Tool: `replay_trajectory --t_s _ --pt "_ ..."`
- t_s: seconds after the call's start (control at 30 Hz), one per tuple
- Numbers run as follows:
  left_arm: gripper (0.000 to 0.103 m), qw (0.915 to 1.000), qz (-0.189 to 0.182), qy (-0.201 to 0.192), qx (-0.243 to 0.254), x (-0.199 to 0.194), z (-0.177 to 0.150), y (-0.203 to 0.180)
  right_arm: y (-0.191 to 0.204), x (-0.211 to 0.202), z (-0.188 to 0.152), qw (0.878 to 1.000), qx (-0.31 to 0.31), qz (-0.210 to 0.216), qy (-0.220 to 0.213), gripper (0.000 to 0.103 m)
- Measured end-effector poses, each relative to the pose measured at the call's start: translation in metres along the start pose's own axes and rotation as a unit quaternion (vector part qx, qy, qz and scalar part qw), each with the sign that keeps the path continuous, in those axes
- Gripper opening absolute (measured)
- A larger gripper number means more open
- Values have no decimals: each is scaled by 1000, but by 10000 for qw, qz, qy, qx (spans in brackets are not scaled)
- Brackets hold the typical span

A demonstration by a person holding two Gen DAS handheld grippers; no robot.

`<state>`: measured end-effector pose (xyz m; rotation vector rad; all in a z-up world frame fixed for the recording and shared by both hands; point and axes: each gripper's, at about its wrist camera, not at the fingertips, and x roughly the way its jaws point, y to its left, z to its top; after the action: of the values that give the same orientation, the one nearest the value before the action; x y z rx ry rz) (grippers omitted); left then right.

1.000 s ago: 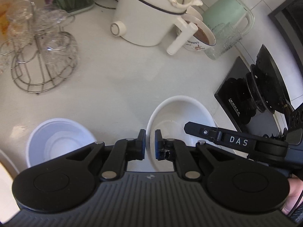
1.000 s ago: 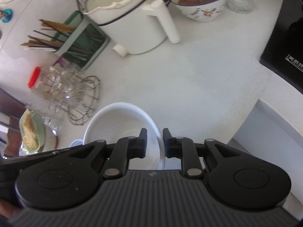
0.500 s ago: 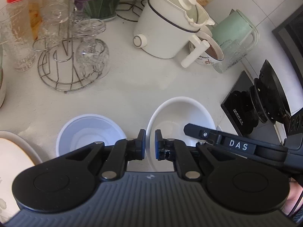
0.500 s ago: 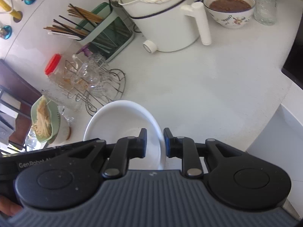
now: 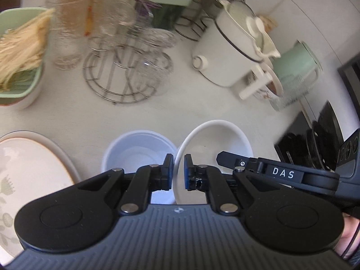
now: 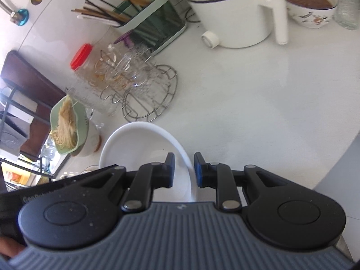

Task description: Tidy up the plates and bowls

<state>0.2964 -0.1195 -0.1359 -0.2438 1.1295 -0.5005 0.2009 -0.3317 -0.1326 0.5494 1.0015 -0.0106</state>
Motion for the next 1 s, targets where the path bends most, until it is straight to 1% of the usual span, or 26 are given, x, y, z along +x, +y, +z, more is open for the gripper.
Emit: replay_trajectory --t_s 0.1,0.23,0.33,0.4,0.5,0.63,0.73,0.83,1.0 --pt "9 9993 91 -173 -308 -7 -2 14 15 8 6 9998 -202 50 45 22" --pt "9 9967 275 -366 -665 -15 -6 32 33 20 11 9985 -426 302 181 22" --pt "9 9934 380 -463 -978 -18 -11 45 46 34 12 9968 -626 314 377 22" --pt "9 9910 487 -537 -1123 -20 -15 53 56 44 10 9945 -866 295 509 22" --pt "9 9873 458 -576 -1410 -21 -19 67 67 53 8 9912 -1126 299 626 22" --pt "9 9859 554 -535 -1487 -10 -23 76 70 62 3 9886 -1287 241 744 22" --pt "10 9868 607 -461 -1427 -2 -22 75 69 67 0 9873 -1383 62 779 22" --pt "10 9878 630 -383 -1372 5 -21 77 67 71 0 9866 -1421 9 808 23" --pt "10 9893 610 -311 -1285 11 -20 79 69 73 2 9866 -1469 -33 707 23"
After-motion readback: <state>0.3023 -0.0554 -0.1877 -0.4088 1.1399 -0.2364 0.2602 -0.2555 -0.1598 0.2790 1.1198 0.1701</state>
